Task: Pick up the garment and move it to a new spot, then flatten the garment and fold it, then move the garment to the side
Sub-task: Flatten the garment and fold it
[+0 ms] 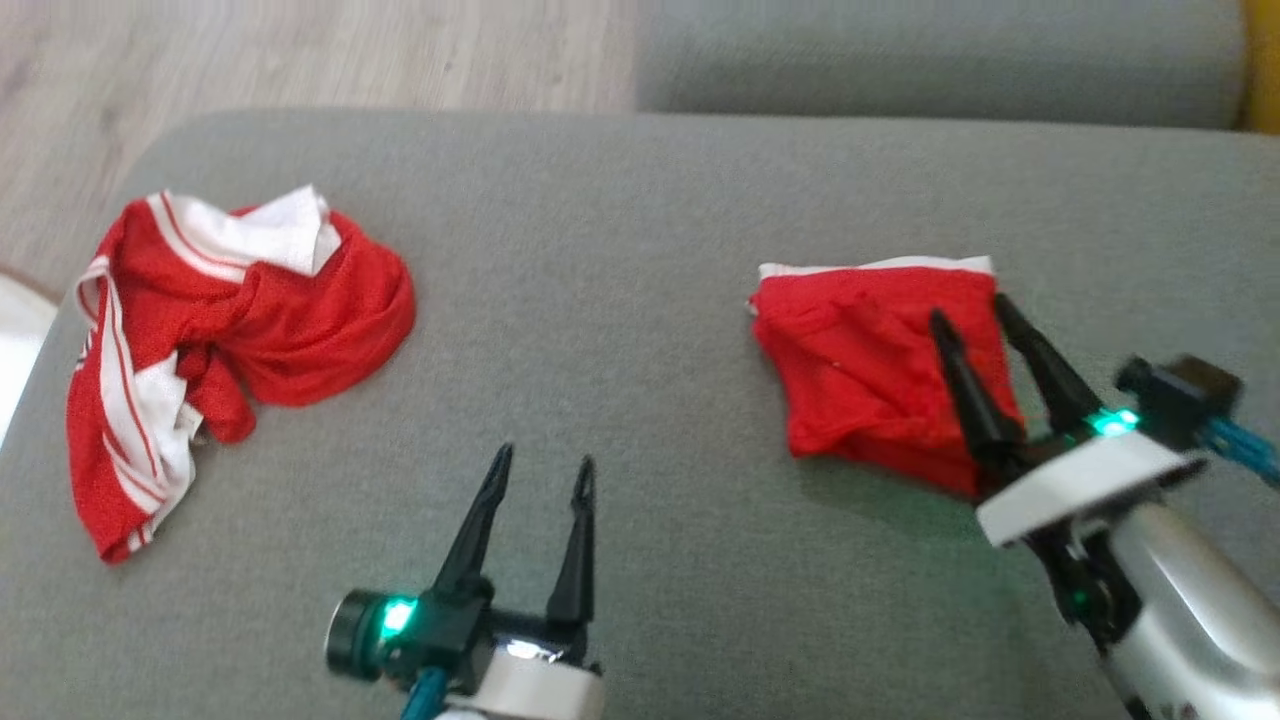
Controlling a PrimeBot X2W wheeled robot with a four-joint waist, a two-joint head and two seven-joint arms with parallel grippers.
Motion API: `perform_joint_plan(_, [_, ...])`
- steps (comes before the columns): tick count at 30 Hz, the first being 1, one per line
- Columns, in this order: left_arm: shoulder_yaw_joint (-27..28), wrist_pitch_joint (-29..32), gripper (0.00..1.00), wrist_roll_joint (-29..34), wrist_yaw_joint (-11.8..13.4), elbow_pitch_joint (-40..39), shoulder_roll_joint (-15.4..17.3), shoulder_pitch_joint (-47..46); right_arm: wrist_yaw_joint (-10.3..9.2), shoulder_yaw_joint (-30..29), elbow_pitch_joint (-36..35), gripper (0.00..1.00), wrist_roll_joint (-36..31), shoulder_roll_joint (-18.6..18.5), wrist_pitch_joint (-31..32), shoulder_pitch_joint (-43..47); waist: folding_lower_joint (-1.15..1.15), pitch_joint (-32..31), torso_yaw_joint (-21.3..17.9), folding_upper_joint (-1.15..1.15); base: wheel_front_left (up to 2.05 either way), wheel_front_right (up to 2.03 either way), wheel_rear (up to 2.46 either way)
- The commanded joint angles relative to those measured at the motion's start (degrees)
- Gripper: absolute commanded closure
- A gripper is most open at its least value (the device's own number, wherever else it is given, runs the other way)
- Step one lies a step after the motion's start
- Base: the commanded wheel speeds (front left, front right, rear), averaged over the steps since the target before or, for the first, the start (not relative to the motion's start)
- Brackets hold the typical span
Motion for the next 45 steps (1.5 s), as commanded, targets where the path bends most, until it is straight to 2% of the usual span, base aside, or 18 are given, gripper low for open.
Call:
perform_joint_plan(1, [3.23, -0.24, 0.00, 0.31, -0.11, -2.15, 0.09, 0.82, -0.04, -3.49, -2.87, 0.00, -2.92, 0.34, -1.43, 3.11, 0.00, -3.34, -2.28, 0.00, 0.00, 0.00, 0.00])
perform_joint_plan(7, [6.55, -0.24, 0.00, 1.70, -0.92, -3.66, 0.44, 5.84, -0.04, -16.00, -8.23, 0.00, -15.00, 5.45, -1.84, 14.83, 0.00, -7.28, -4.47, 0.00, 0.00, 0.00, 0.00])
perform_joint_plan(13, [7.82, -0.24, 0.00, 3.07, -2.25, -4.32, 0.43, 8.14, -0.04, -17.75, -6.56, 0.00, -18.30, 7.51, -1.85, 20.05, 0.00, -8.44, -4.09, 0.00, 0.00, 0.00, 0.00])
perform_joint_plan(14, [7.92, -0.24, 0.00, 3.29, -2.46, -4.45, 0.40, 8.35, -0.04, -17.42, -5.71, 0.59, -18.24, 7.37, -1.85, 20.34, 0.00, -8.56, -3.72, 0.00, 0.00, 0.00, 0.00])
perform_joint_plan(15, [7.98, -0.24, 0.00, 3.50, -2.64, -4.61, 0.38, 8.51, -0.04, -16.80, -4.77, 1.00, -18.01, 7.03, -1.85, 20.31, 0.00, -8.62, -3.31, 0.00, 0.00, 0.00, 0.00])
perform_joint_plan(19, [7.74, -0.24, 0.00, 4.38, -3.08, -5.38, 0.27, 8.53, -0.04, -15.14, -0.02, 1.00, -16.17, 5.00, -0.71, 17.11, 0.00, -8.11, -1.10, 0.00, 0.00, 0.00, 0.00])
perform_joint_plan(24, [6.34, -0.24, 0.00, 5.12, -3.53, -6.26, 0.17, 7.94, -0.04, -10.99, 6.01, 1.00, -12.18, 0.96, 5.28, 8.43, 0.00, -5.82, 1.96, 0.00, 0.00, 0.00, 0.00])
perform_joint_plan(29, [3.34, -0.24, 0.00, 4.90, -3.50, -6.90, 0.12, 5.70, -0.04, -4.88, 11.20, 1.00, -6.78, -4.94, 10.87, -0.40, 0.00, -1.29, 5.17, 0.00, 0.00, 0.00, 0.00])
perform_joint_plan(33, [0.90, -0.24, 0.00, 3.74, -2.38, -7.03, 0.11, 3.26, -0.04, 1.39, 12.99, 1.00, -1.55, -9.01, 14.07, -4.85, 0.00, 1.89, 7.07, 0.00, 0.00, 0.00, 0.00])
perform_joint_plan(35, [-0.31, -0.24, 0.00, 2.90, -1.44, -6.95, 0.10, 1.88, -0.04, 6.64, 12.01, 1.00, 3.44, -11.13, 15.75, -6.32, 0.00, 3.38, 7.67, 0.00, 0.00, 0.00, 0.00])
perform_joint_plan(38, [-1.18, -0.24, 0.00, 2.48, -0.67, -6.90, 0.10, 0.96, -0.04, 11.25, 9.04, 1.00, 7.90, -12.70, 15.17, -6.49, 0.00, 4.24, 7.88, 0.00, 0.00, 0.00, 0.00])
perform_joint_plan(45, [-0.74, -0.24, 0.00, 2.69, 0.25, -6.62, 0.10, 0.66, -0.04, 23.50, -3.82, 1.00, 14.27, -16.35, 13.11, -3.93, 0.00, 3.92, 5.70, 0.00, 0.00, 0.00, 0.00])
